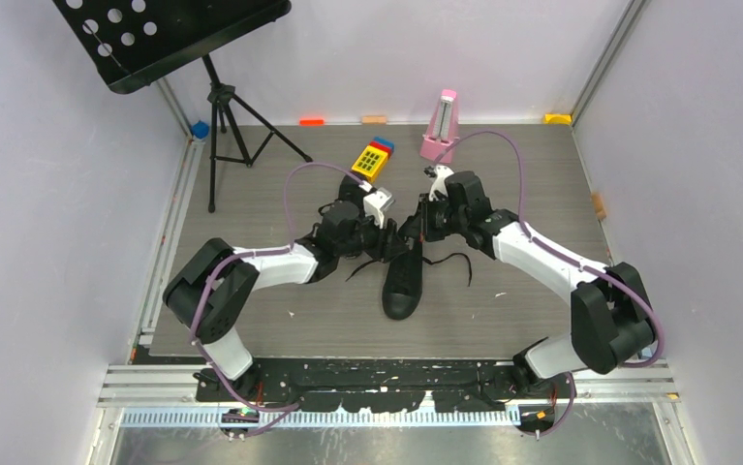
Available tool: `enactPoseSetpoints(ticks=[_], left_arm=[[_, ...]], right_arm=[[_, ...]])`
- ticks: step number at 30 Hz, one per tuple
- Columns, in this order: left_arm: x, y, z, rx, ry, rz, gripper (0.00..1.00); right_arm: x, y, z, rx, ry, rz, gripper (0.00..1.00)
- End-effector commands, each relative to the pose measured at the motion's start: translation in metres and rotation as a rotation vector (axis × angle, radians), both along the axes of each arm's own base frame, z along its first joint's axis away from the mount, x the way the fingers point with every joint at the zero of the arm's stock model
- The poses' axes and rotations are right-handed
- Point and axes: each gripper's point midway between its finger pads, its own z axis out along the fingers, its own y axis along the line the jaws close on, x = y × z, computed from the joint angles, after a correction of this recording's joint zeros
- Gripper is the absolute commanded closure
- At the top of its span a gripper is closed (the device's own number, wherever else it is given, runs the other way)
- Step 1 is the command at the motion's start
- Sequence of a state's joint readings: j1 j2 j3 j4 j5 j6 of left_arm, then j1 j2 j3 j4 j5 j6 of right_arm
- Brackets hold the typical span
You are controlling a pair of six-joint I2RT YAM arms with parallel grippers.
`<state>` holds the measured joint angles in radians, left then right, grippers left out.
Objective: Tie the shoes
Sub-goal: Cross the shoelace with the shoelace.
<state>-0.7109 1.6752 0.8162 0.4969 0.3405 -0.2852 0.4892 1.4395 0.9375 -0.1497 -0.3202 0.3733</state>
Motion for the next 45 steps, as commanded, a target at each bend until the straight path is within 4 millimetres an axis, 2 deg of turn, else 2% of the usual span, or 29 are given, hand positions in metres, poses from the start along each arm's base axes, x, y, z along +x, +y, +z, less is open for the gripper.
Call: enactPoseSetpoints(ticks=[1,4,8,10,15,18,19,20,28,33,36,37,42,45], left_arm=[[0.003,-0.007,0.007,-0.034,-0.044,-0.007,0.58],[0.003,-0.008,0.004,-0.028,-0.039,-0.006,0.61],[0.002,-0.009,0.001,-0.018,-0.036,-0.010,0.54],[0.001,-0.010,0.000,-0.017,-0.036,-0.017,0.55],[0.000,-0.012,-0.004,-0.010,-0.030,-0.037,0.77],[0.000,-0.012,-0.002,-0.014,-0.034,-0.039,0.83],[-0.001,-0.013,0.000,-0.017,-0.038,-0.044,0.88],[-0.001,-0.013,0.002,-0.019,-0.044,-0.050,0.98],[-0.006,-0.016,0.009,0.005,-0.059,-0.108,1.00],[-0.006,-0.017,0.012,0.036,-0.069,-0.134,1.00],[-0.005,-0.018,0.012,0.051,-0.065,-0.142,1.00],[-0.005,-0.019,0.012,0.052,-0.066,-0.147,1.00],[-0.007,-0.021,0.011,0.059,-0.079,-0.182,1.00],[-0.008,-0.021,0.012,0.056,-0.084,-0.187,1.00]], right_arm=[[0.002,0.001,0.024,0.055,-0.059,-0.007,1.00],[0.002,-0.002,0.024,0.059,-0.057,-0.018,1.00],[0.002,-0.005,0.025,0.063,-0.056,-0.033,1.00],[0.002,-0.006,0.026,0.064,-0.058,-0.036,1.00],[0.000,-0.010,0.026,0.067,-0.059,-0.041,1.00],[-0.001,-0.013,0.024,0.059,-0.051,-0.050,1.00],[-0.002,-0.014,0.023,0.057,-0.050,-0.050,1.00],[-0.002,-0.015,0.022,0.055,-0.047,-0.054,1.00],[-0.009,-0.031,0.013,0.024,-0.038,-0.114,1.00],[-0.012,-0.052,0.008,-0.006,-0.061,-0.212,0.84],[-0.017,-0.064,0.008,0.001,-0.043,-0.298,0.56],[-0.019,-0.070,0.007,-0.002,-0.036,-0.337,0.50],[-0.035,-0.092,-0.014,-0.072,-0.060,-0.368,0.39],[-0.031,-0.124,-0.029,-0.197,-0.024,-0.535,0.30]])
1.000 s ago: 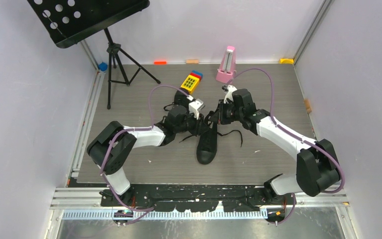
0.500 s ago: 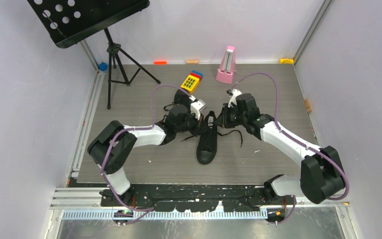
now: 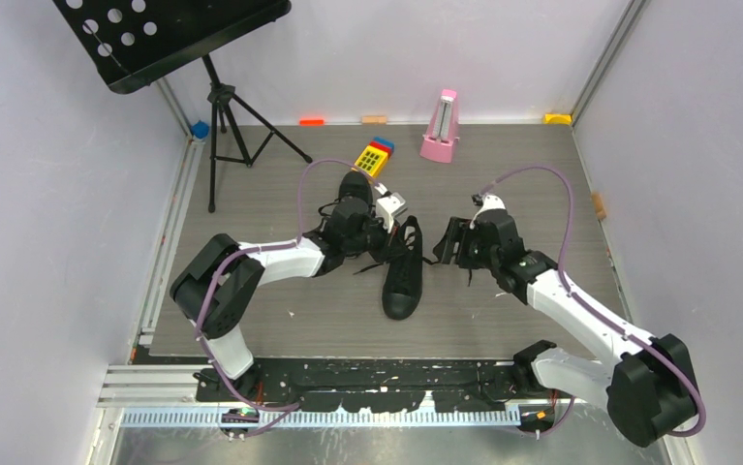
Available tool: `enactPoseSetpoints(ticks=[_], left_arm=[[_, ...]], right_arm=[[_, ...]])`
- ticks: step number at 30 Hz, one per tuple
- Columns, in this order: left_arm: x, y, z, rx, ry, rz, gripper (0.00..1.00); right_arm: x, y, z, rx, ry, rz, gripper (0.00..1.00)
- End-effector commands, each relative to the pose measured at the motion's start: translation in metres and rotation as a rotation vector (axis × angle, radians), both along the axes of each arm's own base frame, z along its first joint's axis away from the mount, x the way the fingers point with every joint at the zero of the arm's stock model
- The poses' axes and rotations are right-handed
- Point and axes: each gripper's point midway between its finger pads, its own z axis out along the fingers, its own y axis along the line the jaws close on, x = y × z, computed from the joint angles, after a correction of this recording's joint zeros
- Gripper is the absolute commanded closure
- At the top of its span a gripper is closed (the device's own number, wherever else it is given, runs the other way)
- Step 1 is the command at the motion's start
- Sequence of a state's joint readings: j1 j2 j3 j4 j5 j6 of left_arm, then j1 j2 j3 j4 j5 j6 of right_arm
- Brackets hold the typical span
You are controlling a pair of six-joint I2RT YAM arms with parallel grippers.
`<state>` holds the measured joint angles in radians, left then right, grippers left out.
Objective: Tie the shoes
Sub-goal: Cross the shoelace with the shoelace.
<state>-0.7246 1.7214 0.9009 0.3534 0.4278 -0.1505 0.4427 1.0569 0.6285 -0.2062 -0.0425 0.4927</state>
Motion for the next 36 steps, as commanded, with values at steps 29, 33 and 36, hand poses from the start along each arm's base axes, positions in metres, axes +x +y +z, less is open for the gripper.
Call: enactPoseSetpoints(ticks=[29,33,36], left_arm=[[-0.004,-0.011,0.037,-0.079,-0.083,-0.073,1.00],[-0.004,-0.011,0.037,-0.078,-0.083,-0.073,1.00],[-0.004,-0.011,0.036,-0.073,-0.077,-0.076,1.00]], right_arm=[[0.038,-0.006,-0.088,0.073,0.439,-0.820,0.62],[0.036,0.004,-0.096,0.110,0.454,-0.756,0.86],[0.032,0.007,-0.090,0.090,0.448,-0.688,1.00]])
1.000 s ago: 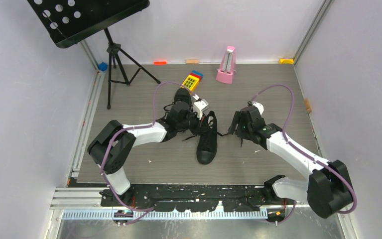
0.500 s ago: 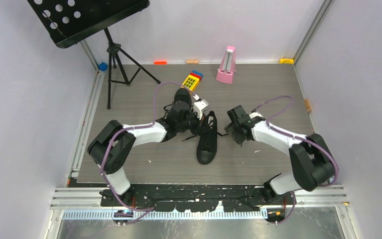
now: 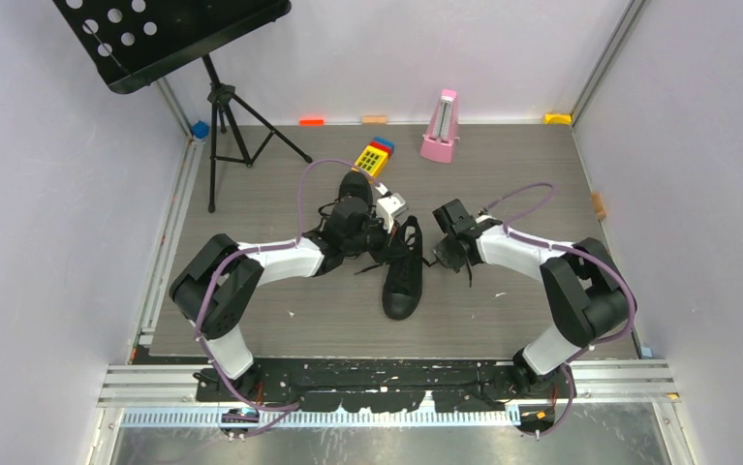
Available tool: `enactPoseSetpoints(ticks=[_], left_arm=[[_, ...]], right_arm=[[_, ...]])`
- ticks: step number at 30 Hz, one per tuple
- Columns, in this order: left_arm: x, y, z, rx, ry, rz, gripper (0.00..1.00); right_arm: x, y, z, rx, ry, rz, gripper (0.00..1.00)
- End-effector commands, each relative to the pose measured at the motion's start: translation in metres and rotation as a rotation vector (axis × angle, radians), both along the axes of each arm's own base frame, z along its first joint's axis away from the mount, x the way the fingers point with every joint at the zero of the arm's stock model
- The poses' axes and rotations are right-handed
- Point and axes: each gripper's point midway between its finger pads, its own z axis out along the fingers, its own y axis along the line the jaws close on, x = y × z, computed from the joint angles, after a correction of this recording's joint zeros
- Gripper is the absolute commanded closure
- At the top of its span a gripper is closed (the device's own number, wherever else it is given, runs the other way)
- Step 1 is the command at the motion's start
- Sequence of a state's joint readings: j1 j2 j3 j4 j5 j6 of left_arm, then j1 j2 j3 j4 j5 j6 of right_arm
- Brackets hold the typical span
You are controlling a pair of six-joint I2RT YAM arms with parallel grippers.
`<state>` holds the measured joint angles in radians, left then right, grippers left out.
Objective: Tie the shoes
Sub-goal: Cross the shoelace with the shoelace.
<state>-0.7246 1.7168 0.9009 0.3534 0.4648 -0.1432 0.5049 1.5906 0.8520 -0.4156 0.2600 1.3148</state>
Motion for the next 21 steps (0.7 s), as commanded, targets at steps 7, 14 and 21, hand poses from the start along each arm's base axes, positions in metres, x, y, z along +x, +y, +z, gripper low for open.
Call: enactPoseSetpoints(ticks=[7,14,21], left_arm=[[0.003,-0.009,0.030,-0.035,-0.061,-0.044,1.00],[0.006,-0.007,0.026,0.031,-0.047,-0.039,1.00],[0.009,-0.007,0.022,0.060,-0.041,-0.040,1.00]], right_arm=[[0.000,0.016,0.077,0.013,-0.348,0.397,1.00],[-0.002,0.039,0.128,0.033,-0.497,0.632,1.00],[0.003,0.065,0.159,0.094,-0.597,0.762,1.00]])
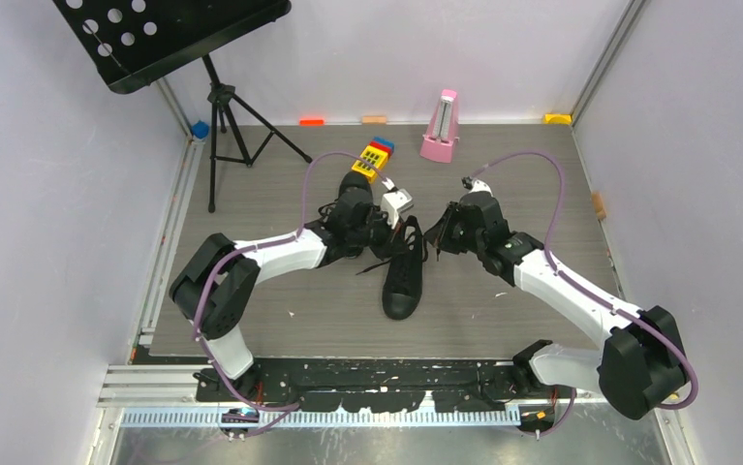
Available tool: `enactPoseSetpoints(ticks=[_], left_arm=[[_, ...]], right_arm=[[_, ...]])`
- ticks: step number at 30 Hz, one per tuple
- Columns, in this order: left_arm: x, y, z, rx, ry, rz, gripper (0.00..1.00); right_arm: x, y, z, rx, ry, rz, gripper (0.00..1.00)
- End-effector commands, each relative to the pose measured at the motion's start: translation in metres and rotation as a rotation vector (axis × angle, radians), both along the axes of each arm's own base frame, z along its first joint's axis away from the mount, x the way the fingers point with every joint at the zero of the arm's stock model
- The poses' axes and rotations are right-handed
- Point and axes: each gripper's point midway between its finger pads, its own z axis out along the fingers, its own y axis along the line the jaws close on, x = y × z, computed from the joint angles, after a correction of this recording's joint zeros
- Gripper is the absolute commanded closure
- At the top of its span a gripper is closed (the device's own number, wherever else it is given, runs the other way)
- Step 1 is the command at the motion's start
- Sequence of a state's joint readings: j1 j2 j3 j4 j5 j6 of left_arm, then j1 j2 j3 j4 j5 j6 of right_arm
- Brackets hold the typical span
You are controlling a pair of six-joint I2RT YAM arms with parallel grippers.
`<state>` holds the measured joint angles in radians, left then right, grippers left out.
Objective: Tie the shoes
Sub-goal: Cross the shoelace with the shoelace.
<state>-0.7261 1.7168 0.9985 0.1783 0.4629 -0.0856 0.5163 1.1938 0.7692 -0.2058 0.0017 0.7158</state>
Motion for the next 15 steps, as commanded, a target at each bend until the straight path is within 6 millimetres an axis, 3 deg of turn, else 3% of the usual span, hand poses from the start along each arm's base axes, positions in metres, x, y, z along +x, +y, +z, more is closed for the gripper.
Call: enactPoseSetpoints(ticks=[1,10,15], left_arm=[[0.007,-0.008,0.014,-0.007,-0.048,-0.019,1.00],[0.010,-0.012,0.006,0.016,-0.028,-0.024,1.00],[0.004,-0.015,0.007,0.014,-0.064,-0.057,1.00]], right_arm=[[0.010,0.028,0.041,0.060,-0.125,0.145,1.00],[0.012,0.033,0.051,0.076,-0.176,0.167,1.00],[0.024,0.041,0.047,0.086,-0.171,0.170,1.00]])
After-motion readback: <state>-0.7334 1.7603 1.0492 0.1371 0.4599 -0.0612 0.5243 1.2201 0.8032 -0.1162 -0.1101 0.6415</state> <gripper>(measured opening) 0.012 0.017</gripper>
